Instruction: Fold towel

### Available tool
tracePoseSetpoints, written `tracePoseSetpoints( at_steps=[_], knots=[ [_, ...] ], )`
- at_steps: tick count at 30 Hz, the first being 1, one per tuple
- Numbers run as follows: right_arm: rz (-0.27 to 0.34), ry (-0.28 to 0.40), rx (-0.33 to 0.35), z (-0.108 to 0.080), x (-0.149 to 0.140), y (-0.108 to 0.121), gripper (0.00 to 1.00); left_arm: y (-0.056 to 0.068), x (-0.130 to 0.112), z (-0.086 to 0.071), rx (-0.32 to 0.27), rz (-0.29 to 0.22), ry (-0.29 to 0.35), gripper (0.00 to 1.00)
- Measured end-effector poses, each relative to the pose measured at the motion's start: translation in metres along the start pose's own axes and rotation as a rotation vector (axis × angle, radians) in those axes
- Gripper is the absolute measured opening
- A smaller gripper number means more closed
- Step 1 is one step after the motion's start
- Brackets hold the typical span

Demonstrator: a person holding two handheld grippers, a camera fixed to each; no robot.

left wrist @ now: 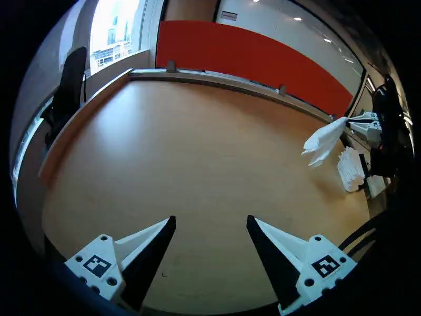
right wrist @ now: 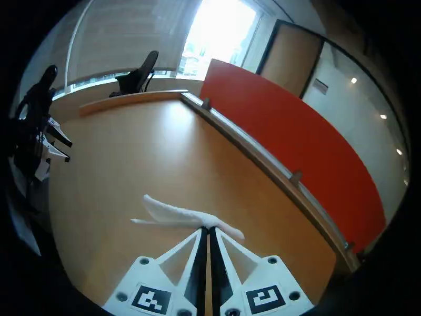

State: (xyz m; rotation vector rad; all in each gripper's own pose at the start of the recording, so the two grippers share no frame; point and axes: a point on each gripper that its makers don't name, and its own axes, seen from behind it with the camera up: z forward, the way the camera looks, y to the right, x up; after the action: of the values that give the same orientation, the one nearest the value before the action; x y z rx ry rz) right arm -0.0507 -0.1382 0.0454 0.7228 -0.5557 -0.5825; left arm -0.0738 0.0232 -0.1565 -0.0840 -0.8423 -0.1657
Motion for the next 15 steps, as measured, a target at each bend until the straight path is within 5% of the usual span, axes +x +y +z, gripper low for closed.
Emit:
tracePoseSetpoints(
  at_steps=[15],
  knots=[
    [0.031, -0.04, -0.076, -0.041, -0.033, 0.075, 0.05, 0.004, -0.003, -0.003, 0.009, 0.008, -0.007, 1.0]
  ],
)
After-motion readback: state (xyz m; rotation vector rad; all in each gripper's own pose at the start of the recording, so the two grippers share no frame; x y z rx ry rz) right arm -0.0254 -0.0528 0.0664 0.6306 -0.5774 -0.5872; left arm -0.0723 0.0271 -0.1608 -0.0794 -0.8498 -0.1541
